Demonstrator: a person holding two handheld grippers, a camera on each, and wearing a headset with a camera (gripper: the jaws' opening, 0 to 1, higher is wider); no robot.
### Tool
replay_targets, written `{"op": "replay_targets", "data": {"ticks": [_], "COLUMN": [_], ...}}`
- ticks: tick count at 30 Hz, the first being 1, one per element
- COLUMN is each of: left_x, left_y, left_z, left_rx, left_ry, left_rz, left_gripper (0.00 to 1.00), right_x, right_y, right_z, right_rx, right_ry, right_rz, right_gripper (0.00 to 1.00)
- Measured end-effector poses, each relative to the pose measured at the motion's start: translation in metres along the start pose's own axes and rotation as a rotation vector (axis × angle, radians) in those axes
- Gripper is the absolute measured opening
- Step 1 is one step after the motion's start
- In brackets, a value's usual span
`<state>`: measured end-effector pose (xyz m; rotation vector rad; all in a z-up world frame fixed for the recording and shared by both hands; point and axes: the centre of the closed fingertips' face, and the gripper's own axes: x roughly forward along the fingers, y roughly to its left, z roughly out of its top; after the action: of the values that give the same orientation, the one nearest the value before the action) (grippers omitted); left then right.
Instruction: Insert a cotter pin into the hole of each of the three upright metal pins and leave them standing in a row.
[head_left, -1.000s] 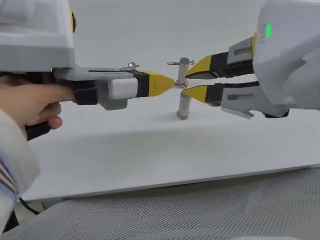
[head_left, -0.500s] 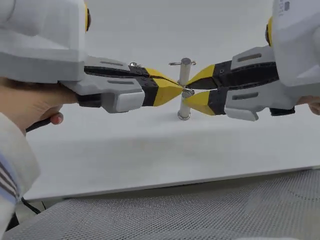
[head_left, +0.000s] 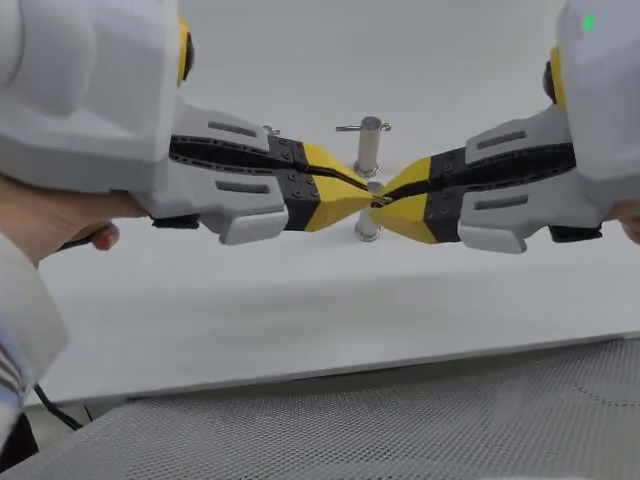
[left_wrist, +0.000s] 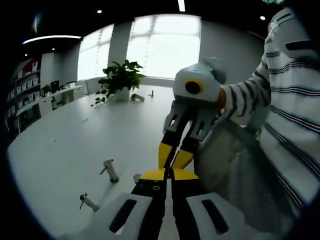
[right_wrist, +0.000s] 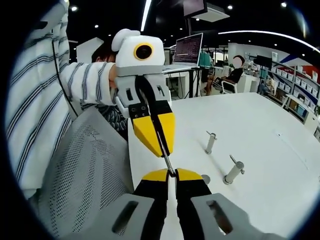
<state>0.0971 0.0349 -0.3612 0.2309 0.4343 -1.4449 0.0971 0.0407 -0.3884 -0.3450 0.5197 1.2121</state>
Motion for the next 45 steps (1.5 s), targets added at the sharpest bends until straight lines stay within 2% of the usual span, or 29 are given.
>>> {"op": "replay_targets", "data": {"ticks": [4, 9, 12, 15, 17, 22, 24, 26, 29, 33, 35, 37, 39, 42, 45], "left_x": [-0.001, -0.002, -0.001, 0.003, 0.004, 0.007, 0.009, 0.009, 0.009, 0.011, 0.012, 0.015, 0.018, 0.023, 0.028], "left_y": [-0.001, -0.001, -0.002, -0.014, -0.016, -0.014, -0.01, -0.008, 0.004, 0.021, 0.025, 0.028, 0.032, 0.042, 0.047], "left_z": [-0.005, -0.009, -0.01, -0.012, -0.012, -0.013, -0.014, -0.016, -0.022, -0.026, -0.028, -0.032, -0.035, -0.043, -0.047], "left_rx": [0.019, 0.024, 0.032, 0.06, 0.026, 0.04, 0.095, 0.091, 0.051, 0.046, 0.043, 0.045, 0.046, 0.057, 0.055], "left_ry": [0.031, 0.041, 0.05, 0.09, 0.109, 0.118, 0.119, 0.131, 0.149, 0.157, 0.164, 0.173, 0.189, 0.228, 0.249], "left_rz": [-0.017, -0.029, -0.033, -0.035, -0.032, -0.024, -0.015, -0.01, 0.017, 0.056, 0.065, 0.067, 0.074, 0.106, 0.115], "left_gripper": [0.0, 0.0, 0.0, 0.0, 0.0, 0.0, 0.0, 0.03, 0.02, 0.07, 0.11, 0.1, 0.09, 0.14, 0.16], "right_x": [-0.003, -0.005, -0.006, -0.007, -0.007, -0.009, -0.01, -0.011, -0.016, -0.022, -0.024, -0.026, -0.027, -0.028, -0.028], "right_y": [0.007, 0.009, 0.01, 0.012, 0.012, 0.003, 0.004, 0.002, -0.006, -0.015, -0.019, -0.024, -0.03, -0.04, -0.047], "right_z": [0.0, 0.002, 0.001, 0.001, 0.001, -0.003, -0.006, -0.007, -0.01, -0.02, -0.025, -0.031, -0.037, -0.047, -0.056], "right_rx": [-0.028, -0.042, -0.07, -0.096, -0.11, -0.124, -0.14, -0.143, -0.134, -0.118, -0.116, -0.116, -0.113, -0.11, -0.102], "right_ry": [0.007, 0.007, 0.026, 0.04, 0.046, 0.058, 0.071, 0.073, 0.077, 0.101, 0.114, 0.131, 0.145, 0.168, 0.186], "right_rz": [0.022, 0.037, 0.044, 0.046, 0.043, 0.03, 0.023, 0.018, -0.001, -0.034, -0.045, -0.06, -0.075, -0.092, -0.1], "right_gripper": [0.0, 0.0, 0.0, 0.0, 0.0, 0.0, 0.0, 0.0, 0.0, 0.0, 0.0, 0.0, 0.0, 0.0, 0.0]}}
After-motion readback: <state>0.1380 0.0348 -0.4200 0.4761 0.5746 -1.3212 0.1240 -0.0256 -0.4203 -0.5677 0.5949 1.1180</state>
